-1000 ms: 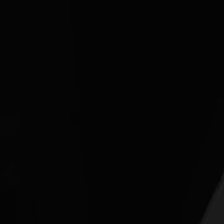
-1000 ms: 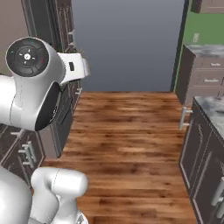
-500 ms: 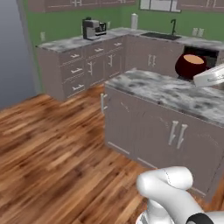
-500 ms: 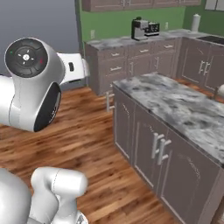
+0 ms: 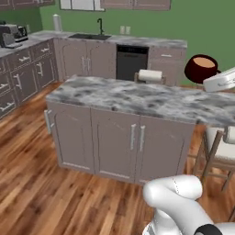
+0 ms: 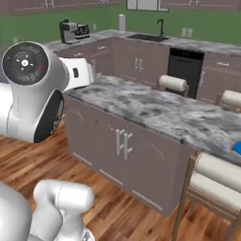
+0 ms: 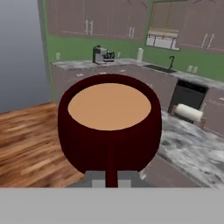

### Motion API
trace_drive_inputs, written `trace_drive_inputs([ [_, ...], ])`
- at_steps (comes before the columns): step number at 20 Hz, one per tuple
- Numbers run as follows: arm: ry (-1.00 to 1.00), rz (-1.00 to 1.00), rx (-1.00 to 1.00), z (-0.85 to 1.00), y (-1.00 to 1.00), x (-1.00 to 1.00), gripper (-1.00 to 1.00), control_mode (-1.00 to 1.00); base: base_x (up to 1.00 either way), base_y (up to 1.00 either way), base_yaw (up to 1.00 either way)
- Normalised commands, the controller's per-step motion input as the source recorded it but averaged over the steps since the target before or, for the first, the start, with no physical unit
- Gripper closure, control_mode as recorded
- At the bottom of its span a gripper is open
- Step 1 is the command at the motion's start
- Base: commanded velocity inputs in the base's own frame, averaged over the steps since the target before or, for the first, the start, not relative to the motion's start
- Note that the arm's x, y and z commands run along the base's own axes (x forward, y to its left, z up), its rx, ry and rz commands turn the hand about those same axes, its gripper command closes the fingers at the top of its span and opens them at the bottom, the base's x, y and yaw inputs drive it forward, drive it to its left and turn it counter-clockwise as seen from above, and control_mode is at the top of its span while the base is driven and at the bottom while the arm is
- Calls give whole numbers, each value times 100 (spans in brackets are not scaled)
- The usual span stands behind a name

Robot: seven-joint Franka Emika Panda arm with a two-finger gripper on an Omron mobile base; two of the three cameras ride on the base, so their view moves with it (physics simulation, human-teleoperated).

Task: Pick the cup of tea, navigate to the dining table, and place it on the saucer.

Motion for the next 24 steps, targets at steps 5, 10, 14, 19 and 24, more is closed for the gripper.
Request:
trace_drive_inputs([
  [5, 0, 0, 0, 0, 0, 0, 100, 100, 5, -50, -46],
  [10, 0, 0, 0, 0, 0, 0, 100, 100, 7, -58, -37],
  [14, 0, 0, 0, 0, 0, 0, 100, 100, 10, -63, -25],
  [19, 0, 0, 0, 0, 0, 0, 100, 100, 31, -47, -15],
  [24, 0, 0, 0, 0, 0, 0, 100, 100, 43, -36, -5],
])
